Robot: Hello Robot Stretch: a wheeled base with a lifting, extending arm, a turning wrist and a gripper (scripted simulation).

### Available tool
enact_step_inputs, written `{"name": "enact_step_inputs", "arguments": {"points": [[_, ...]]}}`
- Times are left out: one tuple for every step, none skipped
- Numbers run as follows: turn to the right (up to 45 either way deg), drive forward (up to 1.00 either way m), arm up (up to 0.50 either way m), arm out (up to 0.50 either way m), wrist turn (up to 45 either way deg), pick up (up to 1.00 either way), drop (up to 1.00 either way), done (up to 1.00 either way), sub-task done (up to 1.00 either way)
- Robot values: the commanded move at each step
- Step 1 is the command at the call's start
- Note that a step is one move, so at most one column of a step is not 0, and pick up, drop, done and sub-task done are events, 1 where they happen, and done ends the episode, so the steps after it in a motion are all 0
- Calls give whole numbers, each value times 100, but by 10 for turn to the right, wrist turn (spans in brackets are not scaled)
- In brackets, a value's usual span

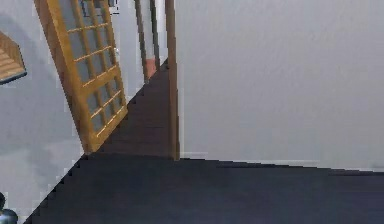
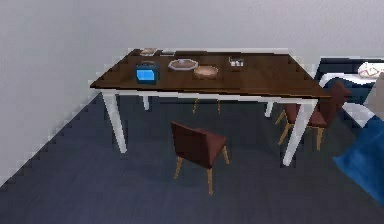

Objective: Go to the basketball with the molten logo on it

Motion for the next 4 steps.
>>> {"name": "enact_step_inputs", "arguments": {"points": [[-30,0,0,0,0,0,0,0,0],[0,65,0,0,0,0,0,0,0],[-180,0,0,0,0,0,0,0,0],[-30,0,0,0,0,0,0,0,0]]}}
